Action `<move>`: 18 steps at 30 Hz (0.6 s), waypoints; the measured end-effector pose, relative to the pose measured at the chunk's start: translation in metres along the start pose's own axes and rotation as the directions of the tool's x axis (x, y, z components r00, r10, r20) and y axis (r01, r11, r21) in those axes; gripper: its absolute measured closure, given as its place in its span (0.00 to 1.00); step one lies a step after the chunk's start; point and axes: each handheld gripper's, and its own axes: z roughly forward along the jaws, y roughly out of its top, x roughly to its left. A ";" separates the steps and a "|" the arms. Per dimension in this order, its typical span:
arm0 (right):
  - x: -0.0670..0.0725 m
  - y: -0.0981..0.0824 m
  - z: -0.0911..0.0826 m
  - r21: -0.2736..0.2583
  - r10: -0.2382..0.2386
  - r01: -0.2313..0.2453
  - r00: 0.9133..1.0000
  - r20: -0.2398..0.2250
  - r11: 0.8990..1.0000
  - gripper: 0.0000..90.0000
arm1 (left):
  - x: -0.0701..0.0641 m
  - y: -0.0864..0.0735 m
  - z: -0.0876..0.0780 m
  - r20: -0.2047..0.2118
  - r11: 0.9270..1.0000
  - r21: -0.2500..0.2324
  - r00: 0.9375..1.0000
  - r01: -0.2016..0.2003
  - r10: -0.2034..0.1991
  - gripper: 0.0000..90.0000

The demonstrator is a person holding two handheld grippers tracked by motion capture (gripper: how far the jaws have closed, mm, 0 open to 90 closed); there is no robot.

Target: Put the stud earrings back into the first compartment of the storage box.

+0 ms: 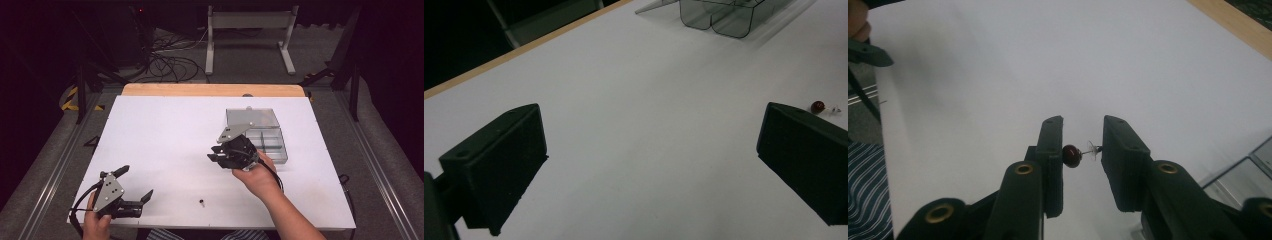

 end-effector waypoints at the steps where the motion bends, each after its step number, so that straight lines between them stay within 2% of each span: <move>1: -0.002 0.000 0.000 0.000 0.006 -0.006 1.000 0.010 1.000 0.79 | 0.000 0.000 0.000 0.000 1.000 0.000 1.000 0.000 0.000 0.00; 4: -0.007 0.000 -0.001 0.008 0.009 -0.009 1.000 0.029 1.000 0.79 | 0.000 0.000 0.000 -0.001 1.000 0.003 1.000 0.000 0.000 0.00; 5: -0.013 0.000 0.000 0.018 0.016 -0.017 0.998 0.053 1.000 0.79 | 0.000 0.000 0.000 -0.001 1.000 0.003 1.000 0.002 -0.002 0.00; 8: -0.019 -0.001 0.000 0.021 0.038 -0.039 0.997 0.061 0.999 0.79 | 0.000 0.000 0.000 0.000 1.000 0.004 1.000 0.002 -0.002 0.00; 10: -0.029 -0.003 0.001 0.029 0.053 -0.056 0.995 0.080 0.998 0.79 | 0.000 0.000 0.000 0.000 1.000 0.003 1.000 0.003 -0.003 0.00; 11: -0.029 -0.003 0.001 0.029 0.053 -0.056 0.995 0.080 0.998 0.79 | 0.001 0.000 0.000 0.000 1.000 0.003 1.000 0.003 -0.003 0.00; 12: -0.035 -0.004 0.002 0.030 0.074 -0.077 0.993 0.091 0.997 0.79 | 0.001 0.000 0.000 0.000 1.000 0.003 1.000 0.003 -0.003 0.00; 18: -0.053 -0.008 0.007 0.050 0.113 -0.120 0.986 0.123 0.992 0.79 | 0.001 0.000 0.000 -0.001 1.000 0.003 1.000 0.003 -0.003 0.00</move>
